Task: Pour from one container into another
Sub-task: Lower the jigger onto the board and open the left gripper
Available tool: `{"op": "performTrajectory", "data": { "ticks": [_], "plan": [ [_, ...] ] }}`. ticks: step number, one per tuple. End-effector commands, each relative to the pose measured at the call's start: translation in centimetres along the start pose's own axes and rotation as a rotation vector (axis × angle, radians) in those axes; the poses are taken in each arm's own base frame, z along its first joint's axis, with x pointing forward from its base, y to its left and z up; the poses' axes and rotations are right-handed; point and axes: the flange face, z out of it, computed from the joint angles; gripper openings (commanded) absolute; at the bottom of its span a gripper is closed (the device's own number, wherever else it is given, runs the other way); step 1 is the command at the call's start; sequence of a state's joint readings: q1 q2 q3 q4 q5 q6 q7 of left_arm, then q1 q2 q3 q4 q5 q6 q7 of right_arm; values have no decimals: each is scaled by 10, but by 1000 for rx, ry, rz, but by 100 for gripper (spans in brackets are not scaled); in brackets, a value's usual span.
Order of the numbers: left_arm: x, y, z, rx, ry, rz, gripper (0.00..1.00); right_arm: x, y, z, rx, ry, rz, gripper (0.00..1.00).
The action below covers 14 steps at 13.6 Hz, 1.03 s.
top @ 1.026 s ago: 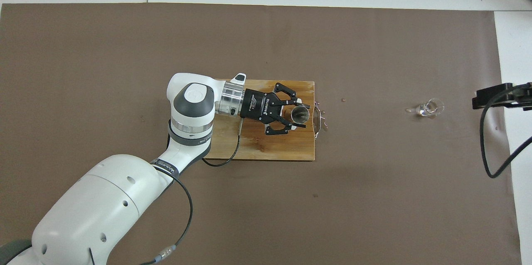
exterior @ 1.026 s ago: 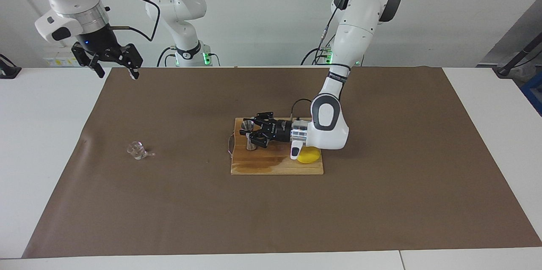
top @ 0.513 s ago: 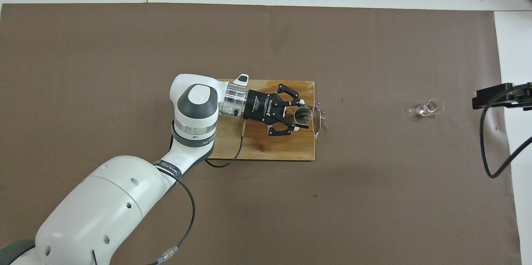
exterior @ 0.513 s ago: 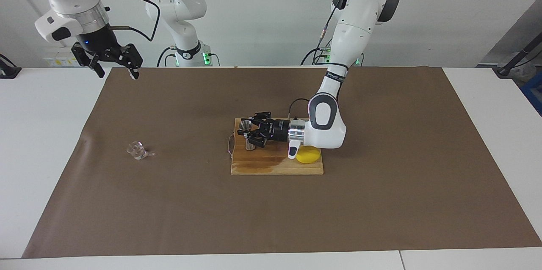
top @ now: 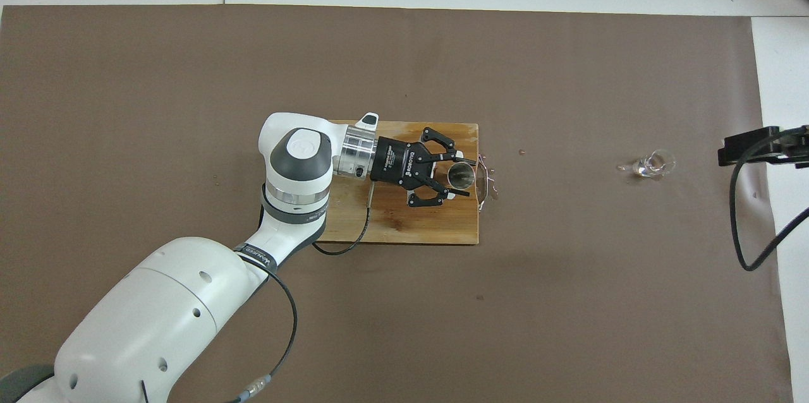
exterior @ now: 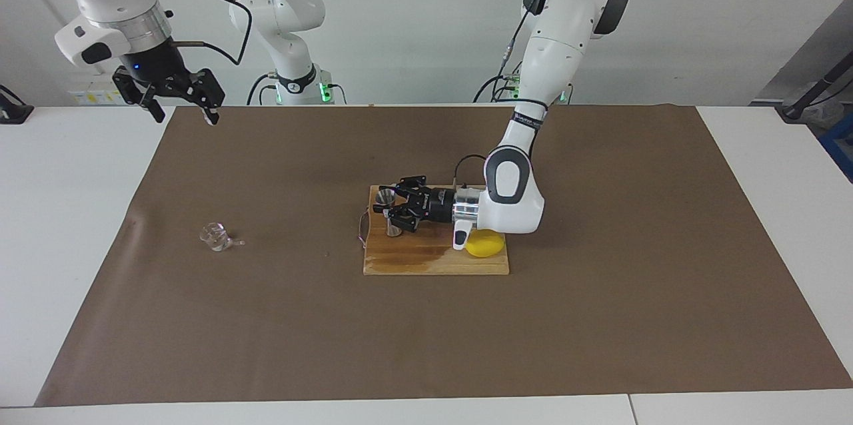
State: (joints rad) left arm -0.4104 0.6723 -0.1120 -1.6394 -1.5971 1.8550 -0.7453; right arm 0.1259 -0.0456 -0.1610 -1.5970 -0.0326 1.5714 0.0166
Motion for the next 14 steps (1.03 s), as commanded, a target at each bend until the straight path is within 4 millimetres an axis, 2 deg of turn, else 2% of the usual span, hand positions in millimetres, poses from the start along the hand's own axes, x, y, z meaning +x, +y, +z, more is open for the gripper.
{"op": "performTrajectory", "data": {
  "ticks": [1, 5, 10, 12, 14],
  "plan": [
    [6, 3, 2, -21, 7, -5, 81, -7, 0, -4, -8, -3, -13, 100],
    [6, 3, 2, -22, 8, -20, 100, -7, 0, -4, -8, -3, -13, 100],
    [1, 7, -1, -34, 0, -74, 100, -7, 0, -4, -8, -3, -13, 100],
    [-7, 12, -2, -45, -11, -82, 100, -7, 0, -4, -8, -3, -13, 100],
    [-12, 18, -12, -62, -6, -94, 100, -7, 0, -4, -8, -3, -13, 100]
  ]
}}
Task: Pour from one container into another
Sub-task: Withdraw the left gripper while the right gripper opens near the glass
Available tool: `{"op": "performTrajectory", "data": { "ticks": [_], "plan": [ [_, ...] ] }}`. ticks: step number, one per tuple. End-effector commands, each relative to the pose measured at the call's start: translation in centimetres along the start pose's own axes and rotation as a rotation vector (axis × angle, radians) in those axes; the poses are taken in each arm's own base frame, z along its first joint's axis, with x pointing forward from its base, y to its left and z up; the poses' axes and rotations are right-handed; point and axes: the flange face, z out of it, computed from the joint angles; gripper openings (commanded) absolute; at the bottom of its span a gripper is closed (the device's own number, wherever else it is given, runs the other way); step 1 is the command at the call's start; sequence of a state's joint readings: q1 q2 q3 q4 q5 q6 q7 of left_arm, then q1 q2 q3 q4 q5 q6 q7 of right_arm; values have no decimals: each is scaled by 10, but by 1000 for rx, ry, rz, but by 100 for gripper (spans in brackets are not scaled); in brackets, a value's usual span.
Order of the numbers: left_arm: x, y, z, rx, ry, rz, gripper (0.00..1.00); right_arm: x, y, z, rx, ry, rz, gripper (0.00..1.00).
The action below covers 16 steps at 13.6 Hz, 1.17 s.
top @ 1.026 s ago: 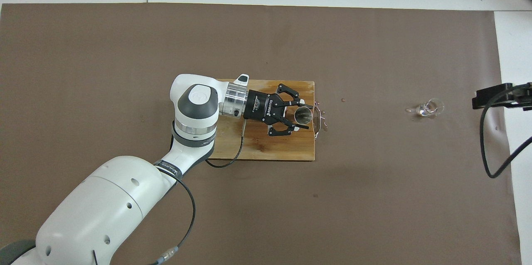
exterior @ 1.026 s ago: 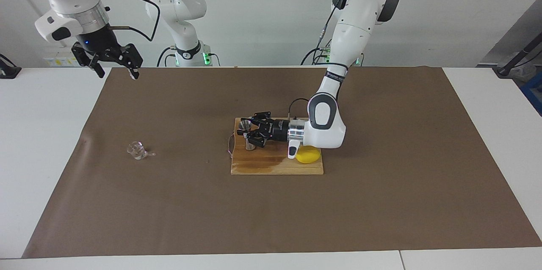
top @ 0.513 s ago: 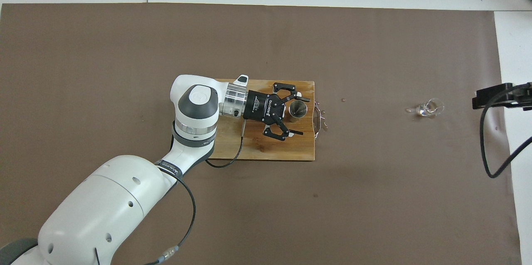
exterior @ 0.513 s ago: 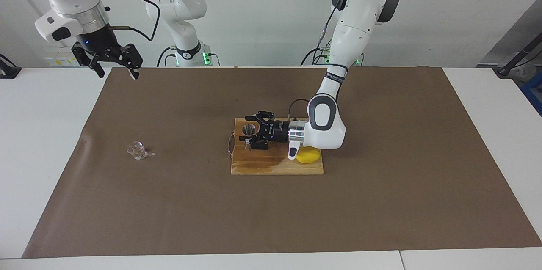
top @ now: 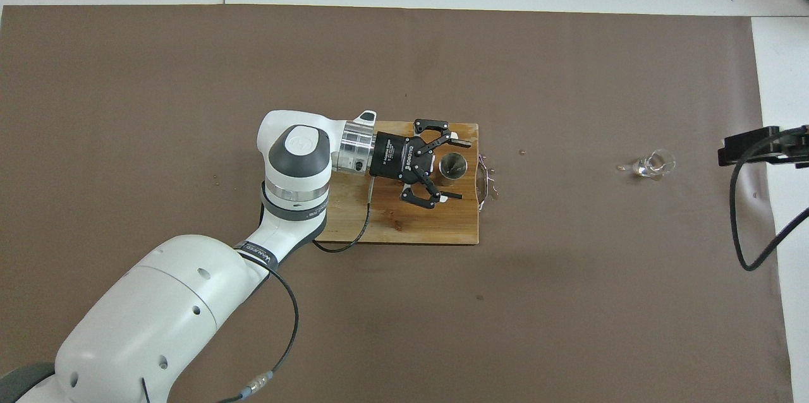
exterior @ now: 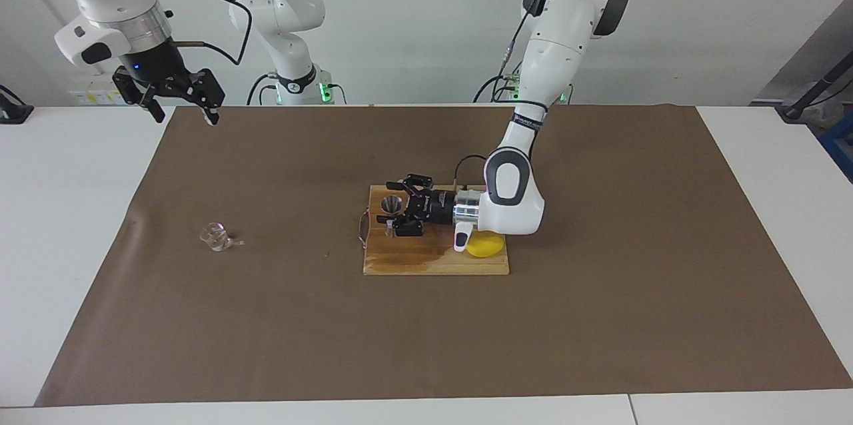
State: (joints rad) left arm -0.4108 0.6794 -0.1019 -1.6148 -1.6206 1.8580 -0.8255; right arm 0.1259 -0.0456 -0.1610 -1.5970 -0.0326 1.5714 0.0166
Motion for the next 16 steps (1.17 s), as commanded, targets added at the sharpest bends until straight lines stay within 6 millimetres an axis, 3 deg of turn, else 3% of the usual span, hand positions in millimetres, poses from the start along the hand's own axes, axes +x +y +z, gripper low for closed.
{"op": "performTrajectory", "data": {
  "ticks": [1, 3, 6, 8, 12, 16],
  "plan": [
    [-15, 11, -10, -43, -2, -35, 100, -7, 0, -4, -8, -3, -13, 100],
    [-35, 17, -19, -56, -11, -51, 100, -7, 0, -4, -8, -3, -13, 100],
    [-71, 30, -50, -91, -20, -64, 100, -7, 0, -4, -8, -3, -13, 100],
    [-99, 39, -91, -122, -20, -61, 100, -7, 0, -4, -8, -3, -13, 100],
    [-126, 43, -172, -120, 74, -26, 100, -7, 0, -4, -8, -3, -19, 100],
    [-133, 32, -257, -75, 286, 12, 100, -11, 2, -10, -7, 6, -29, 100]
  ]
}}
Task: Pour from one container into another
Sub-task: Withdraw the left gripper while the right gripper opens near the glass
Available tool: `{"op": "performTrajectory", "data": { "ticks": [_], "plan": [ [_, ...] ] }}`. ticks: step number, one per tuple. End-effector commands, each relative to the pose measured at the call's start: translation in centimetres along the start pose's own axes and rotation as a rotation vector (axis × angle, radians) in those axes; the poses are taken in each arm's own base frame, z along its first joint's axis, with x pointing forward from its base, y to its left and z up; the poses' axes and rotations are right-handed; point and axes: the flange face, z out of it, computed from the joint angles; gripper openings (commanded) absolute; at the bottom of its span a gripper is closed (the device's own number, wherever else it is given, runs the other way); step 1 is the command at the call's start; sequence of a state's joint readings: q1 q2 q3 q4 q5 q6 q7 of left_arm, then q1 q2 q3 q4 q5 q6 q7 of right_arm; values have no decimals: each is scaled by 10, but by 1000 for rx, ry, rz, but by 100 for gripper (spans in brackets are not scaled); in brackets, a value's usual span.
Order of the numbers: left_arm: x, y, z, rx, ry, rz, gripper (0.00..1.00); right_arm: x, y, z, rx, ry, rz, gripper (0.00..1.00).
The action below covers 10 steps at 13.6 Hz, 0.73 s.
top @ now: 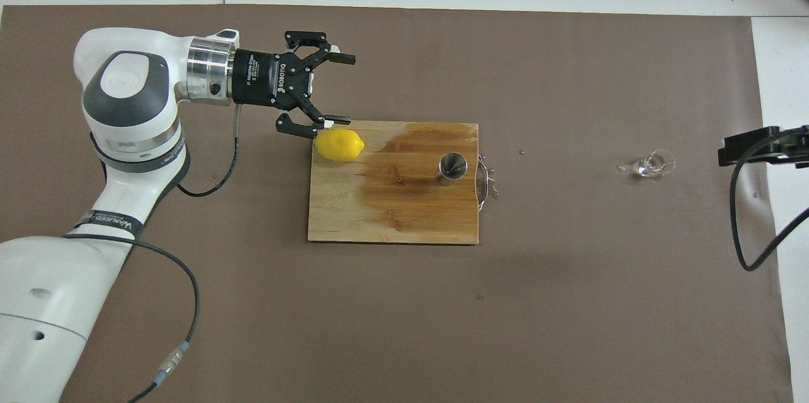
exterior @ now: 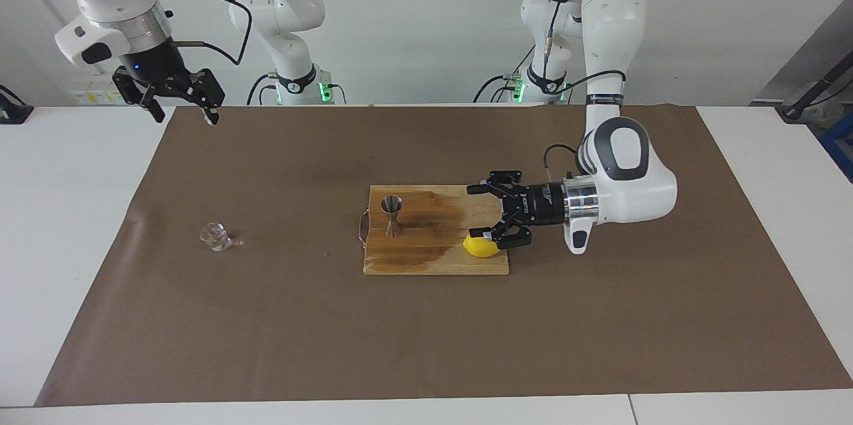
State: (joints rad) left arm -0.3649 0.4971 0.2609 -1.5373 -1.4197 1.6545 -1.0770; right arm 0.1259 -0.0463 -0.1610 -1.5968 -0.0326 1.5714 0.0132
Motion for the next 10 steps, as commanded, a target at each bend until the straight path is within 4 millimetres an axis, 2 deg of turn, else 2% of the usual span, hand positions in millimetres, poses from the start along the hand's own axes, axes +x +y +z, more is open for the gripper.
{"op": "performTrajectory", "data": {
  "ticks": [1, 3, 6, 10],
  "plan": [
    [0, -6, -55, 61, 152, 35, 100, -11, 6, -10, -6, 12, -86, 100],
    [10, -14, -94, 143, 276, 120, 100, -8, 20, 2, 12, 26, -244, 100],
    [26, -27, -139, 281, 466, 279, 100, 0, 70, 34, 155, 117, -396, 100],
    [25, -41, -176, 500, 682, 540, 100, 16, 105, 86, 278, 211, -600, 100]
  ]
}}
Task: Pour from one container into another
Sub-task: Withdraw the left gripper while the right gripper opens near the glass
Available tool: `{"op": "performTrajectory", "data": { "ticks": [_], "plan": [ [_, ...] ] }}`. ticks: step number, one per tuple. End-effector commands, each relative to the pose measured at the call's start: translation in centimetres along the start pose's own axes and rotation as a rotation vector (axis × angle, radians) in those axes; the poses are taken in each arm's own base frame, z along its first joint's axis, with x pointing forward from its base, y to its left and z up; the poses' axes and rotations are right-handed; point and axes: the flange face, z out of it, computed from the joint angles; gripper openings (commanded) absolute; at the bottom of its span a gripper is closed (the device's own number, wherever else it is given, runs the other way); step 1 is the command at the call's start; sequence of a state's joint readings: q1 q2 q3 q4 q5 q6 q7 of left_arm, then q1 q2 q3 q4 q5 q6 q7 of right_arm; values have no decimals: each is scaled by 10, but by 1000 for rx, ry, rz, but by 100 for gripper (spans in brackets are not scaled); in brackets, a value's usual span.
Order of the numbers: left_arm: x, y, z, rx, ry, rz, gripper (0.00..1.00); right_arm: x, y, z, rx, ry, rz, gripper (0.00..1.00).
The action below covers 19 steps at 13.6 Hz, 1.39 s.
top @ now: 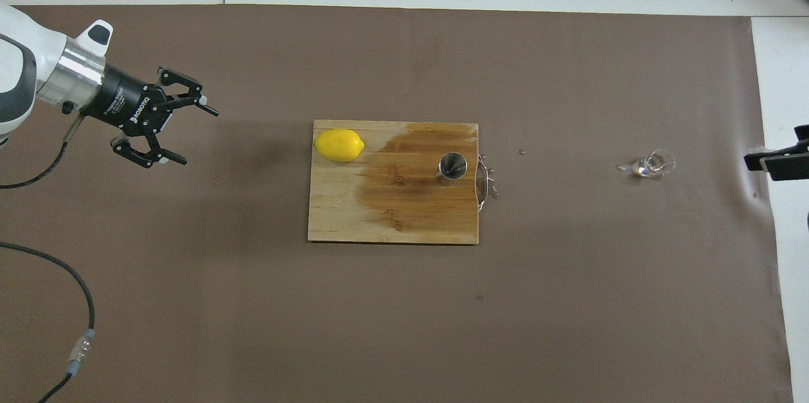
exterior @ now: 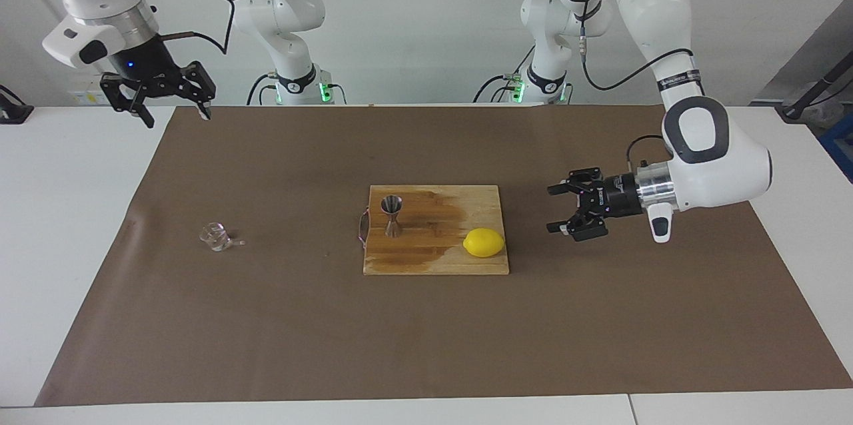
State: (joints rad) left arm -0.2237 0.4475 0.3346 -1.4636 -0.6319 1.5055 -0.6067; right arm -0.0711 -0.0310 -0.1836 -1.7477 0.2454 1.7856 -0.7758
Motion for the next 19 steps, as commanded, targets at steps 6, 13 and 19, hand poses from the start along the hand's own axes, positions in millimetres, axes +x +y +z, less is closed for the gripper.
{"op": "performTrajectory", "data": {
  "ticks": [6, 13, 19],
  "plan": [
    [-23, -32, -70, 335, 371, 635, 100, -42, 89, 100, 201, 280, -412, 100],
    [-89, -26, -109, 392, 569, 987, 100, -85, 161, 224, 358, 501, -707, 100],
    [-119, -18, -124, 380, 609, 1029, 100, -93, 158, 265, 420, 539, -753, 100]
  ]
}}
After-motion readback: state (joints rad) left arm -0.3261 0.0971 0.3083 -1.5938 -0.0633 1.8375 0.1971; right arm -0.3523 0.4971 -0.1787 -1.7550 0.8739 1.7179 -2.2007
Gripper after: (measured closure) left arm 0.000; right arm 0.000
